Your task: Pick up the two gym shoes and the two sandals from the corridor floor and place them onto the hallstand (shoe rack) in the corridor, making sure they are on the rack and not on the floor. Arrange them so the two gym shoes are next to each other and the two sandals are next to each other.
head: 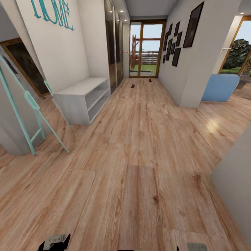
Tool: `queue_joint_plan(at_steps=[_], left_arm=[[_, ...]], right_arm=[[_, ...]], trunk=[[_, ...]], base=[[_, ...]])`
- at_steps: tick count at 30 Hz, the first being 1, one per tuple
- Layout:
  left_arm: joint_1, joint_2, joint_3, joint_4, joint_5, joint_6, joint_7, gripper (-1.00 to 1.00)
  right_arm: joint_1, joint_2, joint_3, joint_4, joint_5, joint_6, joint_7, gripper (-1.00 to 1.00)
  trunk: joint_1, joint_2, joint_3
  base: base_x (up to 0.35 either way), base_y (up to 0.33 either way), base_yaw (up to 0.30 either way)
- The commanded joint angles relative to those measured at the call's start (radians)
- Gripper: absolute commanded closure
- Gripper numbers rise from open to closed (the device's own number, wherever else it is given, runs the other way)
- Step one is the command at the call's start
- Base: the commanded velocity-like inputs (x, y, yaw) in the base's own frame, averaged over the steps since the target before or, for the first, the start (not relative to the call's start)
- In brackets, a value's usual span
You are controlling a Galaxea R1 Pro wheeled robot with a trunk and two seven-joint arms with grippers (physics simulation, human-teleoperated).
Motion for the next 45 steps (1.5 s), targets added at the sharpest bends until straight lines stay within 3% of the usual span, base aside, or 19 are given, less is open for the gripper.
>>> queue_joint_plan(at_steps=[1,45], left_arm=[[-0.001,0.0,0.009,0.0,-0.007,-0.003,-0.005,-1.0],[-0.001,0.0,0.009,0.0,-0.009,-0.003,-0.005,-1.0]], right_arm=[[-0.001,0.0,-0.008,0.001,0.011,-0.003,-0.003,-1.0],[-0.001,0.0,-0.008,0.001,0.011,-0.003,-0.003,-1.0]], trunk=[[0.0,0.0,-0.001],[0.0,0.0,-0.001]], base=[[0.336,-0.1,0.0],[0.336,-0.1,0.0]])
